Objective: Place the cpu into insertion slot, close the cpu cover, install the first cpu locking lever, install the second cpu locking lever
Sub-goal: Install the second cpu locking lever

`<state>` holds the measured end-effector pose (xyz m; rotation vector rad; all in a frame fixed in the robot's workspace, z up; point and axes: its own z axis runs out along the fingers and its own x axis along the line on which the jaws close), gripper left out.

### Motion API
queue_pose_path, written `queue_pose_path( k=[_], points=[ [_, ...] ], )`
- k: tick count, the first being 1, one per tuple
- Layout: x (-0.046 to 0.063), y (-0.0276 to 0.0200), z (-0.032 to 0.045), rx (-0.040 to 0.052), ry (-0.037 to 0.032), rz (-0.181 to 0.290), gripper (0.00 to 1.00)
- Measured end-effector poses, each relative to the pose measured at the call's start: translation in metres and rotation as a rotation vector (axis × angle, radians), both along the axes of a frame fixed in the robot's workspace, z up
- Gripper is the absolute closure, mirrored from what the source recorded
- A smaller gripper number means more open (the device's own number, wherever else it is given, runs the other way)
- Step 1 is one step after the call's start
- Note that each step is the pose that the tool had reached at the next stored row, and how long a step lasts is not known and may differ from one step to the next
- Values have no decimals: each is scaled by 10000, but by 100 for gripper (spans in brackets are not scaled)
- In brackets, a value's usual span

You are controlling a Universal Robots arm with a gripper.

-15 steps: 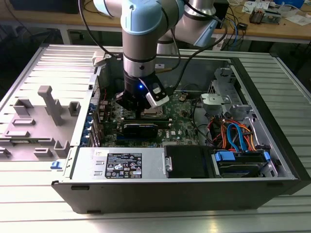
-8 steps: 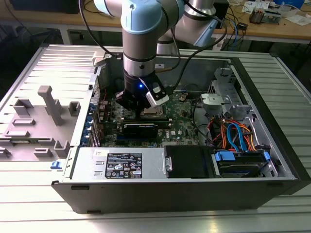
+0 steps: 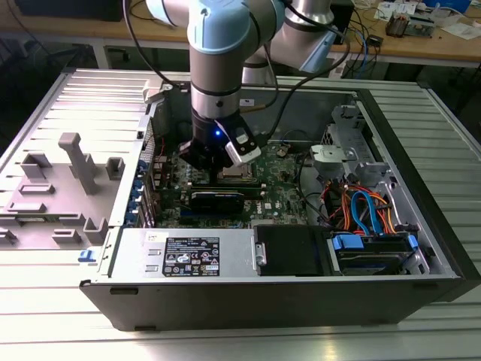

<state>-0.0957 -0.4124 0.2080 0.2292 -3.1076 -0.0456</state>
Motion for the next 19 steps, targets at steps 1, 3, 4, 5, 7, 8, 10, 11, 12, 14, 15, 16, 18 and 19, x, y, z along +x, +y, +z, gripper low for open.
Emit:
queue_pose_path(
  k=[1,3,4,5,7,8,10,11,12,14,15,16,18,19],
  points=[
    [0,3,-4,1,-1,1,89],
    [0,4,-17,-4,2,2,89],
    [0,4,-25,-7,4,1,89],
    [-1,4,-38,-9,6,0,89],
    [0,-1,-57,-181,1,1,89],
    [1,0,-9,-422,11,1,89],
    [0,1,31,-475,15,0,89],
    [0,1,33,-479,17,1,89],
    [0,1,34,-479,16,1,89],
    [0,1,35,-479,16,0,89],
    [0,1,36,-481,16,0,89],
    [0,1,36,-481,16,0,89],
    [0,0,45,-486,18,0,89],
    [-1,0,68,-486,19,-1,89]
  ],
)
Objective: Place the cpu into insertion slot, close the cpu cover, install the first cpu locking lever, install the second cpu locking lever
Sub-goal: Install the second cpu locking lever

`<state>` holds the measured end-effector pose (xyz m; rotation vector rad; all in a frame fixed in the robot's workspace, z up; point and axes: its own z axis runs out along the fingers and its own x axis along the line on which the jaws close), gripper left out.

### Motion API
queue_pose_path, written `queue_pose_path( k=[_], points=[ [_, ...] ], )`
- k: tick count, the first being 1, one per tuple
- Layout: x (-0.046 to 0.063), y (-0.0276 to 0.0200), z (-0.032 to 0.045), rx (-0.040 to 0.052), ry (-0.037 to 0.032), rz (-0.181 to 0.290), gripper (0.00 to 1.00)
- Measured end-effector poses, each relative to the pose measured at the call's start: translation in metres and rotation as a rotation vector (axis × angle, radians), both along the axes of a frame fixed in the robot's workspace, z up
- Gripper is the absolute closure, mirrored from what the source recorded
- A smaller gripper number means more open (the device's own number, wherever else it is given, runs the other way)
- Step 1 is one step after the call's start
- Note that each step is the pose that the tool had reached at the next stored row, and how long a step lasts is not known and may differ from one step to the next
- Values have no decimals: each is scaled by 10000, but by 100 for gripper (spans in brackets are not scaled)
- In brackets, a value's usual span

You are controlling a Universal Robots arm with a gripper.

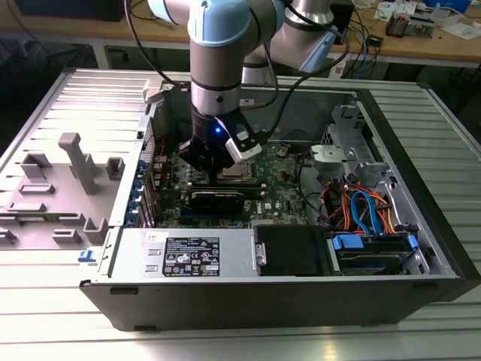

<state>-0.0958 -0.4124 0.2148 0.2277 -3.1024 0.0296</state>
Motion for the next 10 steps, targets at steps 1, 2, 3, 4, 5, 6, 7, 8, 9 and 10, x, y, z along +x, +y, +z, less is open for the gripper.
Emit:
queue_pose_path(
  k=[1,2,3,4,5,6,7,8,9,10],
  points=[
    [0,0,41,2,-3,0,89],
    [1,0,73,1,-2,1,89],
    [1,1,111,1,-3,1,89],
    [2,4,192,-9,-3,1,89],
    [9,6,229,-12,-2,1,89],
    [20,6,248,-13,-2,0,89],
    [34,7,270,-15,-1,0,89],
    [42,9,296,-17,-1,1,89],
    [50,9,334,-21,2,1,89],
    [75,10,354,-23,3,0,89]
  ],
)
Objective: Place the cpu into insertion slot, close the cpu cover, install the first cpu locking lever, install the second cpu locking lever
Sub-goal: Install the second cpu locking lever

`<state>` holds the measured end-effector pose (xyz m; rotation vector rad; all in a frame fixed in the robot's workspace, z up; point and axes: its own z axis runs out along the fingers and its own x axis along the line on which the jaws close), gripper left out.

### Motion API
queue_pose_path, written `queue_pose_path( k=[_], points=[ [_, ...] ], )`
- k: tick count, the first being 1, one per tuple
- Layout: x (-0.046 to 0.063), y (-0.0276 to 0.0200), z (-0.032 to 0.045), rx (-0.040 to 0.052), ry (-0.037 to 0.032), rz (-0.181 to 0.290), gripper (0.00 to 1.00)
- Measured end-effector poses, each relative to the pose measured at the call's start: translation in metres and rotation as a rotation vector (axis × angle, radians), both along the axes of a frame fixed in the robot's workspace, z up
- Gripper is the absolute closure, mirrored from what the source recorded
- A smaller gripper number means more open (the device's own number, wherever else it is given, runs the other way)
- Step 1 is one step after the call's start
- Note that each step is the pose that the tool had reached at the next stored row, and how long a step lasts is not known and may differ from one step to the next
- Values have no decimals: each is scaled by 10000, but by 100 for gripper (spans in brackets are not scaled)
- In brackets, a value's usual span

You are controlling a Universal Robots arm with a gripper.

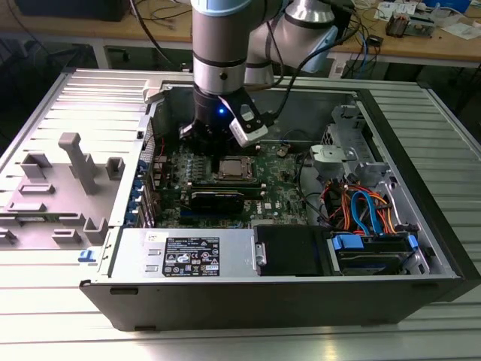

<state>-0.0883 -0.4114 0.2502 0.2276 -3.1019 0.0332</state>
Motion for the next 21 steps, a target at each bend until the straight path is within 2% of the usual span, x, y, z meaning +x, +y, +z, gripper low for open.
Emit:
queue_pose_path(
  k=[8,10,12,14,16,19,21],
  points=[
    [172,10,38,-17,8,0,89],
    [261,13,38,-17,23,1,89],
    [277,4,33,-12,48,0,89],
    [278,-65,32,115,61,1,89],
    [277,-104,29,223,62,3,89],
    [244,-119,19,399,64,43,89],
    [175,-128,9,535,64,96,89]
  ],
)
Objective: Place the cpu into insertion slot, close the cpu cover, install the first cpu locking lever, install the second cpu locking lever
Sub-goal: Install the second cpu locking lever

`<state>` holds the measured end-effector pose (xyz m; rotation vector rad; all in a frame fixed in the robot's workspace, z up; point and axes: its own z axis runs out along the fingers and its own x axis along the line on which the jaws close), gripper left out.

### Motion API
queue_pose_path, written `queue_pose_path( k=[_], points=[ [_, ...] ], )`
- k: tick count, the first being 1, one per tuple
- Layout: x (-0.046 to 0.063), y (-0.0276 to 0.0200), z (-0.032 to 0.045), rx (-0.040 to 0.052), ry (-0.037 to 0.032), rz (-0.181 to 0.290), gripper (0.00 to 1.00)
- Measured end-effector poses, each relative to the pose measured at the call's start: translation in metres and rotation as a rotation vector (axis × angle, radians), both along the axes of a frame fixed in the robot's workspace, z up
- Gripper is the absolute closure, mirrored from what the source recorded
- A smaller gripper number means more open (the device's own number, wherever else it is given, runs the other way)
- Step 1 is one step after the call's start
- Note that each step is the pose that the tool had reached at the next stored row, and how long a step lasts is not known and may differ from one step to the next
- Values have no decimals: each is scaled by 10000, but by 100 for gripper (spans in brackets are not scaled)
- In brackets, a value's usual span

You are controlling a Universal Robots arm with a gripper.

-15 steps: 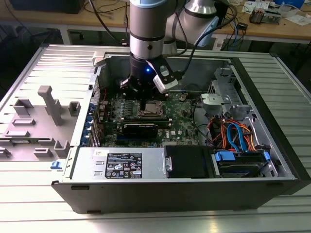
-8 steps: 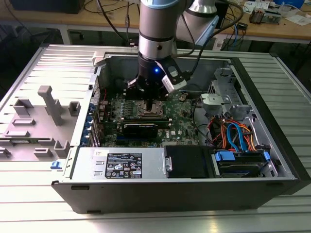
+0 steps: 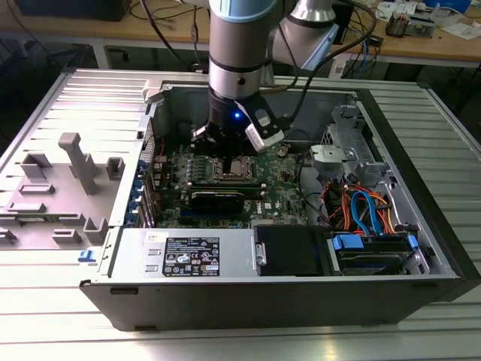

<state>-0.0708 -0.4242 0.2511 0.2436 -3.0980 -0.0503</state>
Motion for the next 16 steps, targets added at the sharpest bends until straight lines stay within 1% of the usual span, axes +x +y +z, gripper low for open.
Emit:
queue_pose_path(
  k=[2,5,6,10,13,16],
  points=[
    [-30,-18,-12,72,0,38,89],
    [-85,-25,-43,163,0,78,89],
    [-107,-27,-64,202,-1,103,89],
    [-130,-30,-145,238,1,155,89],
    [-158,-30,-249,281,1,221,89],
    [-205,-30,-299,331,3,284,89]
  ],
)
